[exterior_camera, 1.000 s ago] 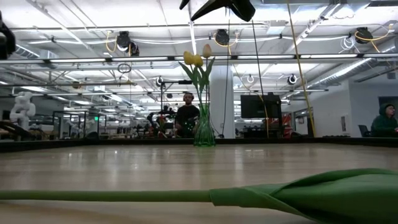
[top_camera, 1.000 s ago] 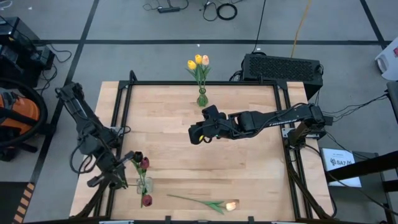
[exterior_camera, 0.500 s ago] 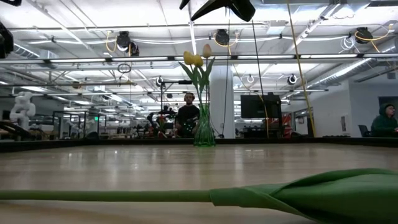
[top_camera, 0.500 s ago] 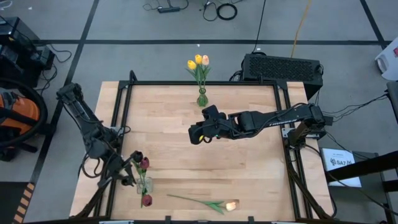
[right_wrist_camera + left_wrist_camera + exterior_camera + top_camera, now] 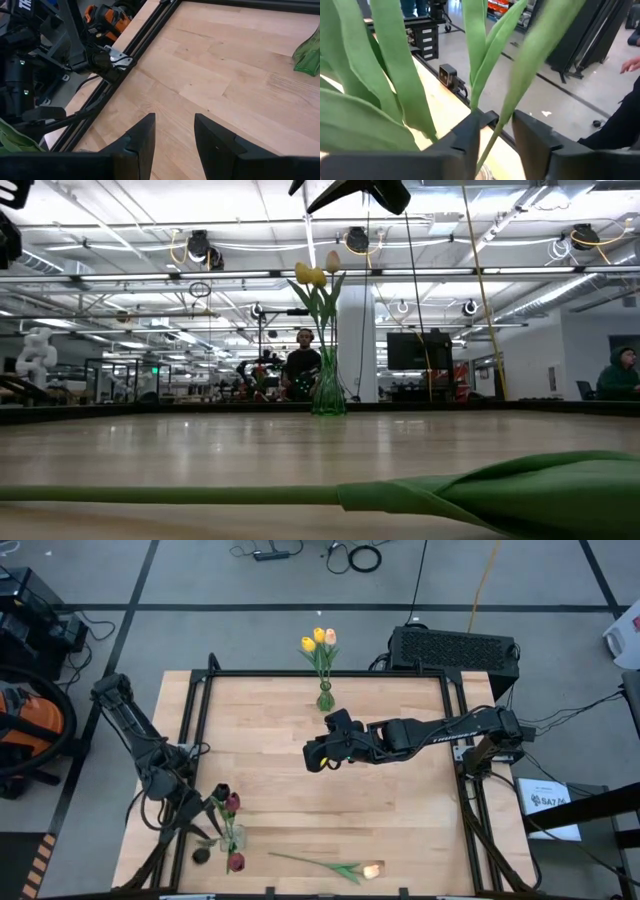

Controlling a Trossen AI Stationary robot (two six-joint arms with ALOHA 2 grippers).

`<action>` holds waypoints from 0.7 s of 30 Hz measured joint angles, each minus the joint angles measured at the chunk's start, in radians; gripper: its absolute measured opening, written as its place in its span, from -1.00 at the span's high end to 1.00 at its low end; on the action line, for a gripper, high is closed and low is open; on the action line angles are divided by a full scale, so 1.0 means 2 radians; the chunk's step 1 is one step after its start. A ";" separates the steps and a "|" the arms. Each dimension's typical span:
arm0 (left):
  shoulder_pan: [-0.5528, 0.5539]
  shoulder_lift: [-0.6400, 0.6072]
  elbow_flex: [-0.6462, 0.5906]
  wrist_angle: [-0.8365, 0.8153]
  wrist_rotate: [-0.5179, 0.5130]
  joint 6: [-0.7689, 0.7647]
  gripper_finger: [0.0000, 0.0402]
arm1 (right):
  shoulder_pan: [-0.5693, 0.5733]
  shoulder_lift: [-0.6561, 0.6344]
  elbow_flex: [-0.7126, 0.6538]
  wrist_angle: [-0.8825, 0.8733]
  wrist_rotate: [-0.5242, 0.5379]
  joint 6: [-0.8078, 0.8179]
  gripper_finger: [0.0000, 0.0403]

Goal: Sort flowers into vase by color
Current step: Put the black flower into the transparent vase, then put the light yellow flower into the green vase

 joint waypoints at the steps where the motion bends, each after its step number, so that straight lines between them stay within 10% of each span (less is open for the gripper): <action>1: 0.000 -0.001 0.000 0.002 0.000 -0.001 0.36 | 0.000 0.000 0.000 0.000 0.000 0.000 0.37; 21: 0.000 -0.068 0.001 -0.034 -0.002 -0.040 0.07 | 0.000 0.000 0.000 0.000 0.000 0.000 0.37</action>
